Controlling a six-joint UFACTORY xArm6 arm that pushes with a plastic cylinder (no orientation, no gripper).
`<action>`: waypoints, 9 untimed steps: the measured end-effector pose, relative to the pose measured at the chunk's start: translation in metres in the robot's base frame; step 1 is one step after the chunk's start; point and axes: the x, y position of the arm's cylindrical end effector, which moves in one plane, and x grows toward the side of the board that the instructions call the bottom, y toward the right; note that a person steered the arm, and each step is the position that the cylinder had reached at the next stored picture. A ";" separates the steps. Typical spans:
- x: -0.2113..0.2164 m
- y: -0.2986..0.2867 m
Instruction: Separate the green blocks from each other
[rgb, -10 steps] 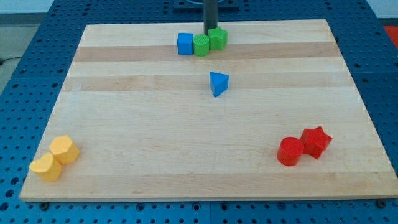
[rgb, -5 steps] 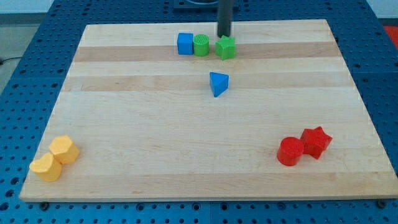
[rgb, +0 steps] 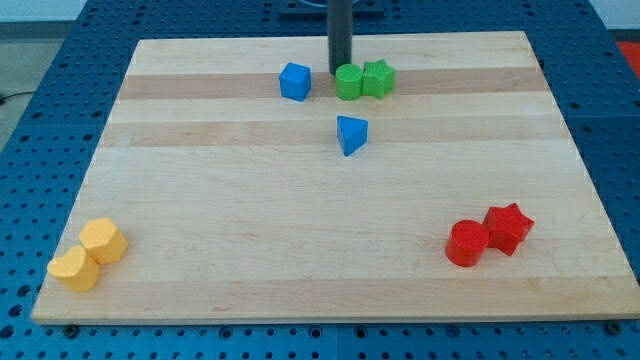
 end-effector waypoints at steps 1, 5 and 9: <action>0.001 0.010; 0.021 0.033; 0.061 0.091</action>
